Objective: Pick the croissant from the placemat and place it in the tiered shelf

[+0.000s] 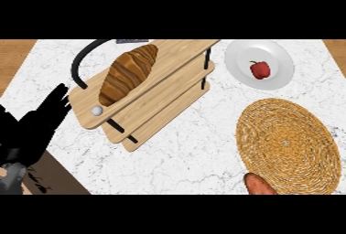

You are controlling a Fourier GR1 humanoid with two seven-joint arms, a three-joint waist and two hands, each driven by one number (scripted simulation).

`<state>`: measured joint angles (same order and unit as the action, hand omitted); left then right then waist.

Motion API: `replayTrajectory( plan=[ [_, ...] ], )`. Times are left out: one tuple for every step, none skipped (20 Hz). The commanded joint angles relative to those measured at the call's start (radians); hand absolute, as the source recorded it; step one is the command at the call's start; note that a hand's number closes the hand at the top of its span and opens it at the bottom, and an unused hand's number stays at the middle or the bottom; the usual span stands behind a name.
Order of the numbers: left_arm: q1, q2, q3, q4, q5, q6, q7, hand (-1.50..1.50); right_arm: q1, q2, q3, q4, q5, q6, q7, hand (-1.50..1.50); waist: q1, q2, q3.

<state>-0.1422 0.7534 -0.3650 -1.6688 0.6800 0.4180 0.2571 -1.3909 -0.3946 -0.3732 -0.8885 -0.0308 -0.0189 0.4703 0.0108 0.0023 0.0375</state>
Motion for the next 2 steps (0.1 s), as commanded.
replayTrajectory(
  plan=[
    [0.083,-0.106,-0.061,0.122,0.002,-0.005,-0.042,0.0,0.008,-0.102,-0.05,0.059,-0.046,0.11,-0.03,-1.5,-0.002,0.023,-0.039],
    [0.115,-0.099,-0.066,0.118,-0.013,0.004,-0.059,0.0,0.046,-0.111,-0.065,0.056,-0.067,0.139,-0.034,-1.5,-0.004,0.016,-0.039]
  ],
)
